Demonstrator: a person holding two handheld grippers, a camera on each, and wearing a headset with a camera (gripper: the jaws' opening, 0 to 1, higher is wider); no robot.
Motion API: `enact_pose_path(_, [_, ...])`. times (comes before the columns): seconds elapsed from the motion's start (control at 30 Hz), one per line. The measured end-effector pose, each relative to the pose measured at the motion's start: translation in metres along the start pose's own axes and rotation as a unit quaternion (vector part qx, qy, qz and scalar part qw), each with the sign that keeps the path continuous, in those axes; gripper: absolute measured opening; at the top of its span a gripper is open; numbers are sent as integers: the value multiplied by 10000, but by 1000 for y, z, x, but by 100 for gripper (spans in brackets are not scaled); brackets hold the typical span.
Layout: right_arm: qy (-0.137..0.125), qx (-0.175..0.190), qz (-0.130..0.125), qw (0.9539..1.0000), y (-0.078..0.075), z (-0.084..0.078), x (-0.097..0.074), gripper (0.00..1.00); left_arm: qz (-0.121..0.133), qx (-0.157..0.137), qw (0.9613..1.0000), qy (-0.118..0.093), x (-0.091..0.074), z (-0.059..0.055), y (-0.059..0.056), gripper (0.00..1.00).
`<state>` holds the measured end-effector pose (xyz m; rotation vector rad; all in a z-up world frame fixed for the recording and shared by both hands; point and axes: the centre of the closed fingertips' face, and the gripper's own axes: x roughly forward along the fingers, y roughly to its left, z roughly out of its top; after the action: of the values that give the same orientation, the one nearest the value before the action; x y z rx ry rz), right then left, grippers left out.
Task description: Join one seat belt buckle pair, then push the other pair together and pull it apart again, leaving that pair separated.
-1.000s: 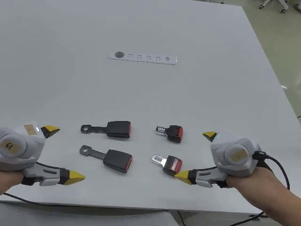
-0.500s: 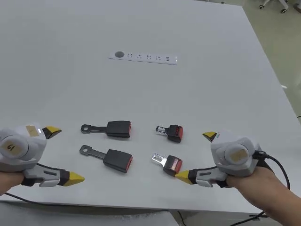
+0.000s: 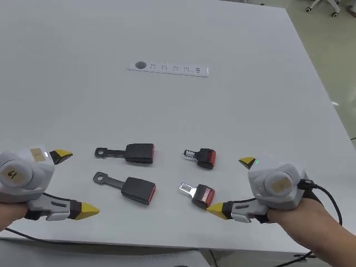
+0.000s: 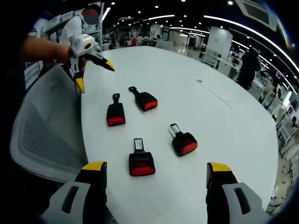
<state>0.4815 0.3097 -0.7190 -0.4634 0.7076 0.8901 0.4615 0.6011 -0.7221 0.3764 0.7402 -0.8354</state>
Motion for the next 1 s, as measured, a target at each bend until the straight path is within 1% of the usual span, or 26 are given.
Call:
enact_pose_path(0.17, [12, -17, -1, 10000, 0, 1, -1, 89, -3, -21, 10000, -15, 0, 0, 2, 93])
enact_pose_path(0.83, [69, -112, 74, 9999, 1, 3, 5, 88, -81, 46, 9999, 56, 6, 5, -1, 91])
enact_pose_path(1.0, [78, -112, 73, 9999, 1, 3, 6, 88, -82, 48, 9999, 57, 8, 3, 2, 90])
